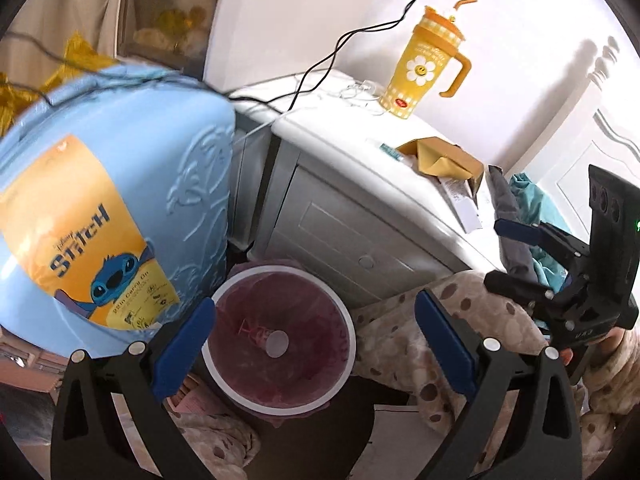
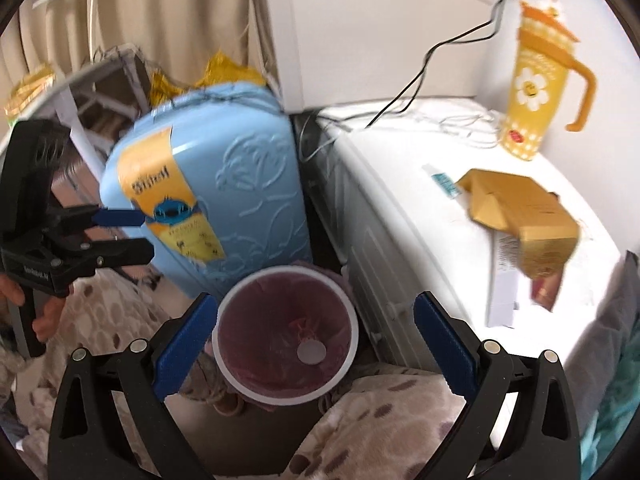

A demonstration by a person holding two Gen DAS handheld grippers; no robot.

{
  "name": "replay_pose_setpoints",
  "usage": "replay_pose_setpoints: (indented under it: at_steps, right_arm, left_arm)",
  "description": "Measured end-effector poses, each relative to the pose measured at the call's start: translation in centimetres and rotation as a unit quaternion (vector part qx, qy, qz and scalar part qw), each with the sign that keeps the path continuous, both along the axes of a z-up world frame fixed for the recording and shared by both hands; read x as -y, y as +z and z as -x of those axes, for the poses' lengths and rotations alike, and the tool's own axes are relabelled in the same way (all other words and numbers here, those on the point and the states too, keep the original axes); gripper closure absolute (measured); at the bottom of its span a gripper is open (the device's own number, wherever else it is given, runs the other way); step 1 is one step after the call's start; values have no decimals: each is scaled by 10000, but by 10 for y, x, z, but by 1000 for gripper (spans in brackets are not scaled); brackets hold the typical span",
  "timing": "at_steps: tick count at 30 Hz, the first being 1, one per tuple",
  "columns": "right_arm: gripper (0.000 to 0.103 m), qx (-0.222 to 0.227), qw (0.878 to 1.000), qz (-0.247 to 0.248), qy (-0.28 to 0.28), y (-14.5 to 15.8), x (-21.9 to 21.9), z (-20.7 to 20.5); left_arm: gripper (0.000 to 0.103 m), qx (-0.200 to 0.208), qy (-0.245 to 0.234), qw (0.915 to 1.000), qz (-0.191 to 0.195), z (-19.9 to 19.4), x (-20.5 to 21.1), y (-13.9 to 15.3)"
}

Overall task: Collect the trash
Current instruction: 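Move the right gripper back to the gold box on the nightstand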

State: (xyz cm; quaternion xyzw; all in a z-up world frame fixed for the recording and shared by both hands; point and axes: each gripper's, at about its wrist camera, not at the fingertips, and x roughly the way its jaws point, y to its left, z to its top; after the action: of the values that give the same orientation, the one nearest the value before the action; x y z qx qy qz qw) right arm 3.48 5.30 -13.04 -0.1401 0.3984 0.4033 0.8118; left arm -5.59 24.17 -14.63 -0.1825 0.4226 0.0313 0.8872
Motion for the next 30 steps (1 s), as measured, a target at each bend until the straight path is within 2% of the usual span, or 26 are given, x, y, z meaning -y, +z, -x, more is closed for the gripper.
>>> replay_pose_setpoints:
  at_steps: [6,13,20,27,30]
  right_arm:
    - [7,26,9990,-262,-362,14,33,-13]
    - [7,-119,9956,-500,-782,22,81,-45]
    - [7,-505,9873,-952,-1170,19,126,-98]
    - [7,-877,9811,-1159,-1279,2,144,-152]
    - [7,-1106,9791,-1198,-1218,-9,145,-177]
  left_arm:
    - [5,88,-157,9997,-190,-9,26,17]
    - [5,62,-450,9983,-368,-32,57,24]
    - [5,-16,-639,9972,-392,-59,86,19]
    - [5,-160,-667,9973,-274,-88,103,13]
    - [5,-181,-700,9968,-340,-97,111,12]
